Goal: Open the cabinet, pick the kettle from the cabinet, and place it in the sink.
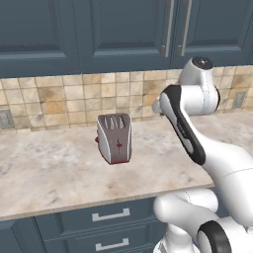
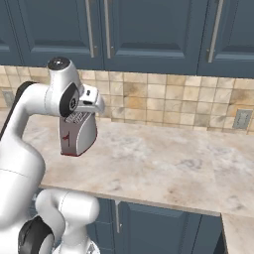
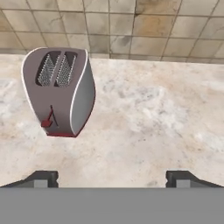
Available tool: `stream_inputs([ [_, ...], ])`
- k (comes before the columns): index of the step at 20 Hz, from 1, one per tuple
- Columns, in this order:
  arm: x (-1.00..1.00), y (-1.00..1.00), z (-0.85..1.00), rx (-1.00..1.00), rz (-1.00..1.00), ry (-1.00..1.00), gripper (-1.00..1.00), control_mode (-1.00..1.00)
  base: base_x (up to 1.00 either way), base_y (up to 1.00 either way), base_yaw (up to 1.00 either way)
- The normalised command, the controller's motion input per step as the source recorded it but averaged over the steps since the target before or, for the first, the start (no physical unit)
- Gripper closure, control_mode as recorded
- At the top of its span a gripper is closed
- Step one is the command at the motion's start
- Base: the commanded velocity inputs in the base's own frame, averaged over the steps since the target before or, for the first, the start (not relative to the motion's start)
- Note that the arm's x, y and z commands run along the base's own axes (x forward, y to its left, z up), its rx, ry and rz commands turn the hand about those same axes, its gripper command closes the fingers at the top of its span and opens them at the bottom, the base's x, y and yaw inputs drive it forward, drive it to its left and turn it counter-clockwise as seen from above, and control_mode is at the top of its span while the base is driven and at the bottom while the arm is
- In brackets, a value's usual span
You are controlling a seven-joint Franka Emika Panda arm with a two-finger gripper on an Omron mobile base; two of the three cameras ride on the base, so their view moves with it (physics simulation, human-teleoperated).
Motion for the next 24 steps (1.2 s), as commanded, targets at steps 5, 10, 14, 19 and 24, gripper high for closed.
stream_inputs([
  [5,-0.03,0.00,0.33,0.00,-0.09,-0.18,-1.00,-1.00,0.00,0.00,0.00],
  [10,-0.02,0.00,0.36,0.03,-0.09,-0.15,-1.00,-1.00,0.00,0.00,0.00],
  [14,0.00,0.00,0.38,0.03,-0.06,-0.12,-1.00,-1.00,0.00,0.00,0.00],
  [19,0.00,0.00,0.39,0.03,0.00,-0.10,-1.00,-1.00,0.00,0.00,0.00],
  [24,0.00,0.00,0.38,0.00,0.00,-0.13,-1.00,-1.00,0.00,0.00,0.00],
])
